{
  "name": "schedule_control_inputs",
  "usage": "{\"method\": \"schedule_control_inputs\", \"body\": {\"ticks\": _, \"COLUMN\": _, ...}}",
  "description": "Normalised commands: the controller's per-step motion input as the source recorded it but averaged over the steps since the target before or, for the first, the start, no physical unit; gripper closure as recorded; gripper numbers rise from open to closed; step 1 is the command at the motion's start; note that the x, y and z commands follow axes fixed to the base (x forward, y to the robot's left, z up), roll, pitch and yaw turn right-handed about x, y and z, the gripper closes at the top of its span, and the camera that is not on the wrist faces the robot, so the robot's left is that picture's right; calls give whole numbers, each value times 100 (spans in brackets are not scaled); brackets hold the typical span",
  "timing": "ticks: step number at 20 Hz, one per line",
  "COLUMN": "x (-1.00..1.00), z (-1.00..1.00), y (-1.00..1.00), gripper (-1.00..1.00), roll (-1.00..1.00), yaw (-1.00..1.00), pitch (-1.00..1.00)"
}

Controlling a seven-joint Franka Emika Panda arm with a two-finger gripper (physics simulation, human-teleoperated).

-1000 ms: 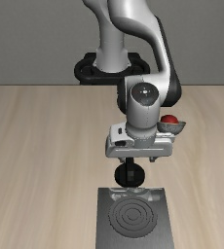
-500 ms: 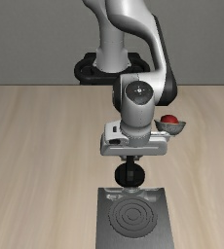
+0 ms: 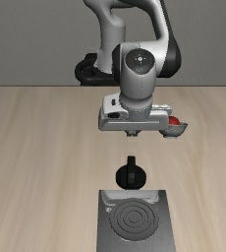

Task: Pick up the onion and place it on the akita black bowl with the stove turned on

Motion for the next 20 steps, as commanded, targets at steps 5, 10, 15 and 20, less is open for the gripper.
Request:
{"method": "schedule_control_inputs", "body": {"ticks": 5, "x": -80, "z": 0, "y": 20, "gripper": 100, "roll": 0, "yaw": 0, "pitch": 0}}
{"method": "schedule_control_inputs", "body": {"ticks": 10, "x": 0, "z": 0, "y": 100, "gripper": 100, "roll": 0, "yaw": 0, "pitch": 0}}
{"method": "schedule_control_inputs", "body": {"ticks": 15, "x": 0, "z": -40, "y": 40, "gripper": -100, "roll": 0, "yaw": 0, "pitch": 0}}
{"method": "schedule_control_inputs", "body": {"ticks": 20, "x": 0, "z": 0, "y": 0, "gripper": -100, "roll": 0, "yaw": 0, "pitch": 0}}
